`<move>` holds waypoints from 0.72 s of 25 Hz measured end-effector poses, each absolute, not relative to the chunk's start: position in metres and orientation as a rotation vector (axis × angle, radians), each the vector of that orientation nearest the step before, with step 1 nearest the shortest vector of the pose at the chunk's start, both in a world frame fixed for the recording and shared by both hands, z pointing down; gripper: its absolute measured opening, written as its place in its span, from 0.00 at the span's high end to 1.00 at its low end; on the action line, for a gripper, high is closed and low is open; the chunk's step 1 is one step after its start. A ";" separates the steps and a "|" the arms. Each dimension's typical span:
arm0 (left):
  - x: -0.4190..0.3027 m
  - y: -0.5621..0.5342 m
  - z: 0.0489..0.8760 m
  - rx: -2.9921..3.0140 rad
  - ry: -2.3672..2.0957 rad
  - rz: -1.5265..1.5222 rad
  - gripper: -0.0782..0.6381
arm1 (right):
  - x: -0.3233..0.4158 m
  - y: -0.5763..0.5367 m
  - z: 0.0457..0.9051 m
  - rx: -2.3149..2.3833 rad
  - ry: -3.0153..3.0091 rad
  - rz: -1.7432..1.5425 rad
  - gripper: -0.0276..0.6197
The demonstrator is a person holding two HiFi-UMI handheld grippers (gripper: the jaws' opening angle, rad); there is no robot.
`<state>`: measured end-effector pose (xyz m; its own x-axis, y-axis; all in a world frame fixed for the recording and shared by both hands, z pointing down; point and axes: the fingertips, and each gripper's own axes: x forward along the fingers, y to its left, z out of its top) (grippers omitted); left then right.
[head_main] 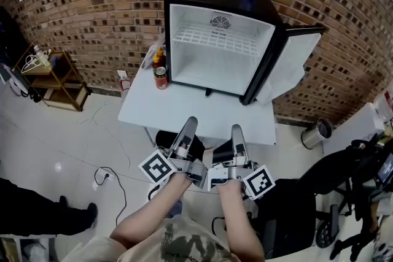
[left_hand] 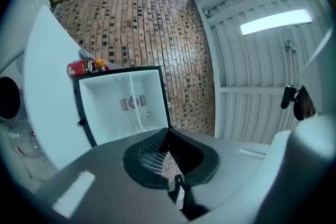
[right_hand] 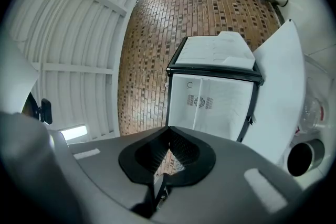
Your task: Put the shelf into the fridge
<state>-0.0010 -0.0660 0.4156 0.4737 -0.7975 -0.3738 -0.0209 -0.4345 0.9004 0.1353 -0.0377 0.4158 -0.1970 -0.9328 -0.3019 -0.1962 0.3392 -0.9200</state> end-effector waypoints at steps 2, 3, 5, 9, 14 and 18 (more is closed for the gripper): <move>-0.002 -0.049 0.413 1.813 -0.700 -1.069 0.89 | 0.134 -0.020 0.415 -1.026 1.646 -0.959 0.96; -0.002 -0.040 0.412 1.814 -0.702 -1.069 0.89 | 0.134 -0.012 0.415 -1.024 1.649 -0.961 0.96; -0.003 -0.024 0.412 1.811 -0.707 -1.067 0.89 | 0.133 0.004 0.414 -1.019 1.658 -0.960 0.96; -0.007 0.002 0.407 1.817 -0.710 -1.072 0.89 | 0.131 0.029 0.408 -1.005 1.673 -0.950 0.96; -0.011 0.023 0.400 1.819 -0.689 -1.091 0.89 | 0.127 0.048 0.404 -0.993 1.674 -0.954 0.96; -0.017 0.033 0.400 1.815 -0.680 -1.084 0.89 | 0.119 0.056 0.400 -0.989 1.675 -0.952 0.96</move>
